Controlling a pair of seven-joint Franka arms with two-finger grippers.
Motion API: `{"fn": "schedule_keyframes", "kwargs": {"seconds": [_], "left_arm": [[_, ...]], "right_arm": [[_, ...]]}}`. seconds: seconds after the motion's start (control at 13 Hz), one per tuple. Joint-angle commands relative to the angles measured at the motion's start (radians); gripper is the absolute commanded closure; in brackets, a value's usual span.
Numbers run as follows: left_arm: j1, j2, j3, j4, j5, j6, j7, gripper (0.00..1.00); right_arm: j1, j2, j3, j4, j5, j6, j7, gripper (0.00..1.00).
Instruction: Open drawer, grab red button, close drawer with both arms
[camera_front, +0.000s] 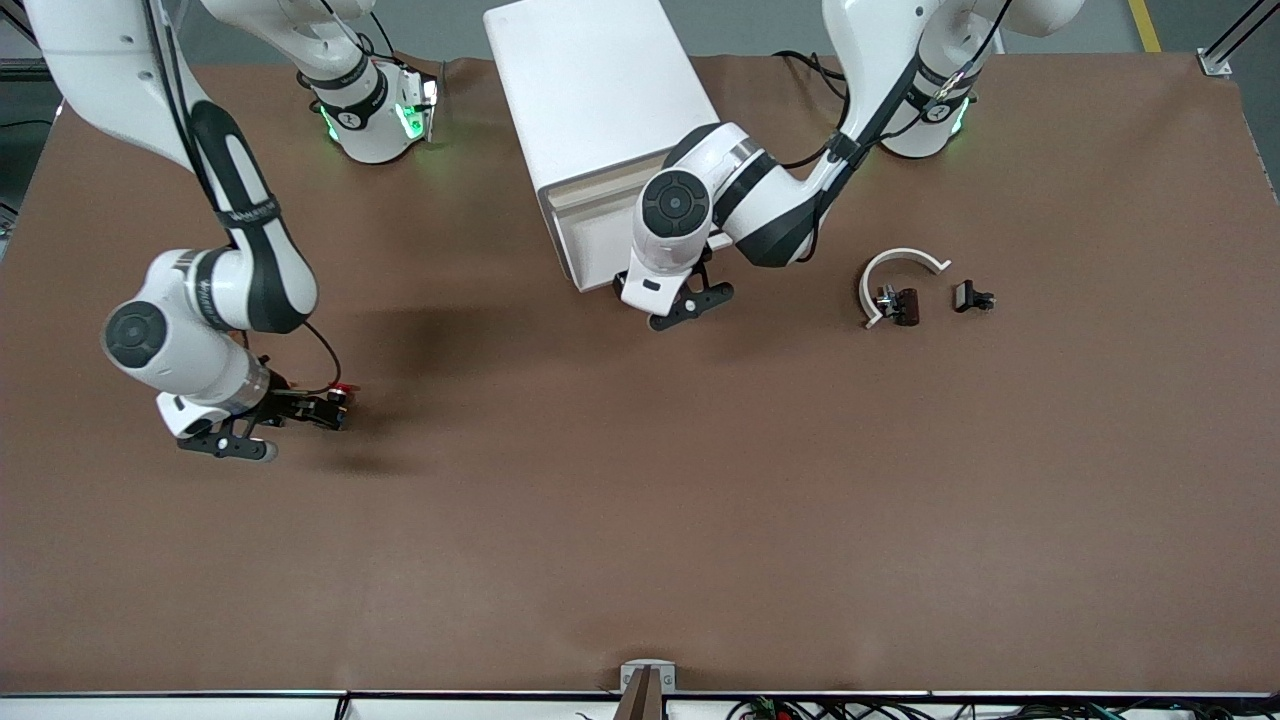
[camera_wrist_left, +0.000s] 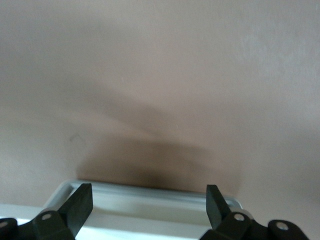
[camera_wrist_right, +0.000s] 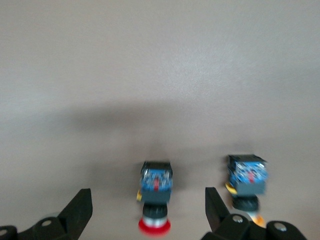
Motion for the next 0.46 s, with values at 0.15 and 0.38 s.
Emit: {"fn": "schedule_keyframes", "kwargs": {"seconds": [0.15, 0.38], "left_arm": [[0.003, 0.002, -0.057, -0.014, -0.073, -0.046, -0.013, 0.00], [0.001, 0.007, -0.065, -0.016, -0.177, -0.048, -0.012, 0.00]], "right_arm": [[-0.030, -0.060, 0.015, 0.271, -0.018, -0.421, -0.022, 0.00], [-0.024, -0.061, 0.018, 0.481, -0.063, -0.668, -0.022, 0.00]]}}
